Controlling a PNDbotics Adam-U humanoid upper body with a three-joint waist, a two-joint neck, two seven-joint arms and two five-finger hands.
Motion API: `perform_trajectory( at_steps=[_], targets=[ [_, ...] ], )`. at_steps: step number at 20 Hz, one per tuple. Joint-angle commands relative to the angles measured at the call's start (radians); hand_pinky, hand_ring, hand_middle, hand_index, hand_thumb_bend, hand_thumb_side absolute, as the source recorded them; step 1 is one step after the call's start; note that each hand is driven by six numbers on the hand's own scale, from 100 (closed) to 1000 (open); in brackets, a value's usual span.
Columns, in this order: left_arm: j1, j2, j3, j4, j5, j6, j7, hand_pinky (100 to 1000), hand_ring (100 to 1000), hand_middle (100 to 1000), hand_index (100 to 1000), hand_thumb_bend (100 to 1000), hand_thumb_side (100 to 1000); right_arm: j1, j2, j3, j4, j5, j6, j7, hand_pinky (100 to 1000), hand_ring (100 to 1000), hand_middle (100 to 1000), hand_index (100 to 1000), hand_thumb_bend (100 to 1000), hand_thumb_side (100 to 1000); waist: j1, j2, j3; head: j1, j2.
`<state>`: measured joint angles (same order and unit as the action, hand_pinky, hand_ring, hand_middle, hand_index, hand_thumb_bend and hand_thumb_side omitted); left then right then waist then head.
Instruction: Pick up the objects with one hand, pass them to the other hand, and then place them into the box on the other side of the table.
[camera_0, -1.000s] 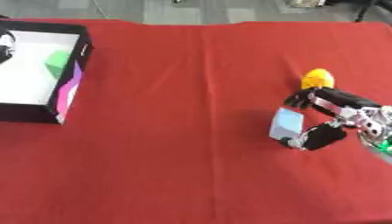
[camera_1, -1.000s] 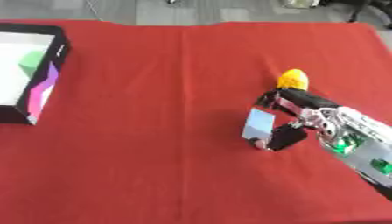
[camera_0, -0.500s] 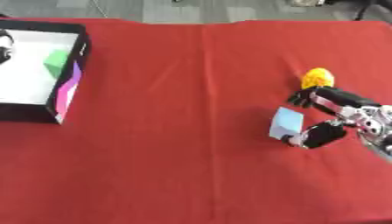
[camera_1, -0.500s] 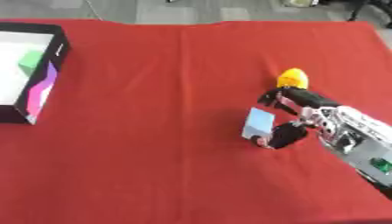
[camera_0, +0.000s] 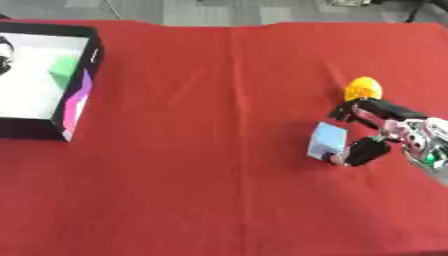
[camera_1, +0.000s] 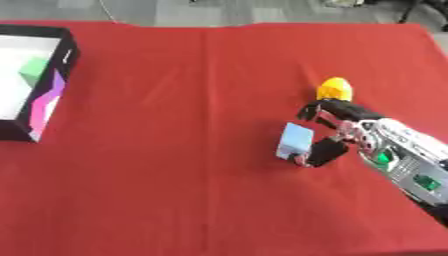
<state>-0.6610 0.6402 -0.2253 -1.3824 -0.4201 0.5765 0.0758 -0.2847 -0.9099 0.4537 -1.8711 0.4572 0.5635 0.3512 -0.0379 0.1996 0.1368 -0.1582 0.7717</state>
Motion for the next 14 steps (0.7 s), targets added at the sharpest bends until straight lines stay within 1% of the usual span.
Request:
perform_trajectory(
  at_steps=[1,8,14],
  targets=[
    [-0.015,0.016,0.013,-0.01,-0.001,-0.003,0.0,828,734,715,761,156,705,-0.017,-0.012,0.0,0.011,0.013,-0.006,0.005,854,805,727,805,486,283,0.015,0.0,0.002,-0.007,-0.002],
    [-0.016,0.014,0.012,-0.013,0.001,-0.005,0.001,829,734,715,760,151,705,-0.024,0.001,0.013,0.043,0.035,-0.004,0.007,843,788,678,765,464,247,0.016,0.001,0.004,-0.01,-0.002],
    [-0.015,0.013,0.011,-0.013,0.003,-0.006,0.001,830,734,714,760,145,709,-0.022,0.005,0.015,0.047,0.032,0.008,0.009,824,756,625,727,441,184,0.014,-0.001,0.003,-0.01,-0.002]
  ],
)
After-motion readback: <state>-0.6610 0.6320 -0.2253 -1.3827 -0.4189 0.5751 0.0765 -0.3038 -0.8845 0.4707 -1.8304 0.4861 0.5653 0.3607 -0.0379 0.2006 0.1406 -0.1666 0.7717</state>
